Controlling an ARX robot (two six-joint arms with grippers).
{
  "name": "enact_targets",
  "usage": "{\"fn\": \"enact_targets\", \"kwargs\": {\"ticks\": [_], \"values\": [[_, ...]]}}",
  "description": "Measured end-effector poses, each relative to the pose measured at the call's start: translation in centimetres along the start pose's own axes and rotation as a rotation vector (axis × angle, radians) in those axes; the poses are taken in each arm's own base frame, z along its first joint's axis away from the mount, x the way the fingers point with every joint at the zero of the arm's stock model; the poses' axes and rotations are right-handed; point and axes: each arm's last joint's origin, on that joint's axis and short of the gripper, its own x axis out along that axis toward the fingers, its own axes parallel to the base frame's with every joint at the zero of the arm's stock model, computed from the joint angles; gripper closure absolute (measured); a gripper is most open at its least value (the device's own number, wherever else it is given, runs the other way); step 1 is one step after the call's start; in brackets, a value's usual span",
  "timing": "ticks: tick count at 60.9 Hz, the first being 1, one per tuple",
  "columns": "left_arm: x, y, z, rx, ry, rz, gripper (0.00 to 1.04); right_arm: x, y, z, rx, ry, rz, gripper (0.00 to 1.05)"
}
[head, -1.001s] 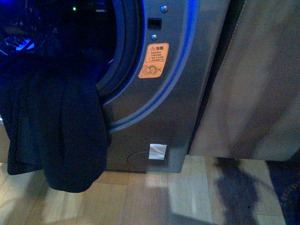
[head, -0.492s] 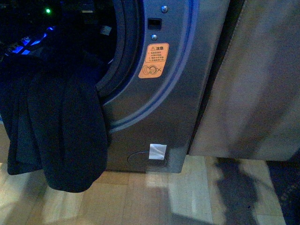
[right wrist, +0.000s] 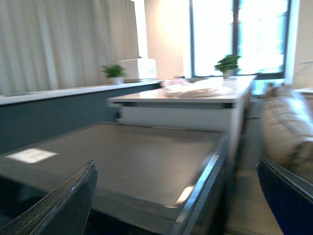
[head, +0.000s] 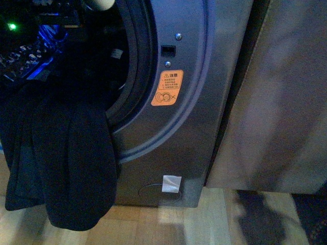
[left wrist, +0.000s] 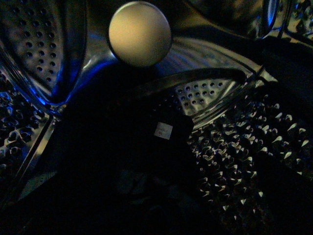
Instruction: Put clothes into washing machine
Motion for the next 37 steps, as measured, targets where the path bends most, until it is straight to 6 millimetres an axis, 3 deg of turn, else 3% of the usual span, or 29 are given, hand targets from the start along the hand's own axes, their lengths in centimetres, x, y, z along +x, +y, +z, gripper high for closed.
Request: {"fn": "enact_targets", "kwargs": {"ticks": [12, 23, 35, 37], "values": [[-2.0, -0.2, 0.7, 0.001, -0.022, -0.017, 0.07, -1.7, -2.8, 0.4, -0.102, 0.032, -0.194, 0.07], [-5.6, -0.3, 1.2, -0.016, -0.058, -0.015, 0.07, -2.7, -5.4, -0.7, -0.062, 0.097, -0.289, 0.07], [-9.5, -0.2, 1.5, -0.061, -0.081, -0.010, 0.07, -2.8, -5.8, -1.8, 0.043, 0.151, -0.286, 0.07], [-10.0, -0.2, 1.7, -0.069, -0.089, -0.007, 0.07, -3.0, -5.7, -2.1, 0.033, 0.193, -0.312, 0.12]]}}
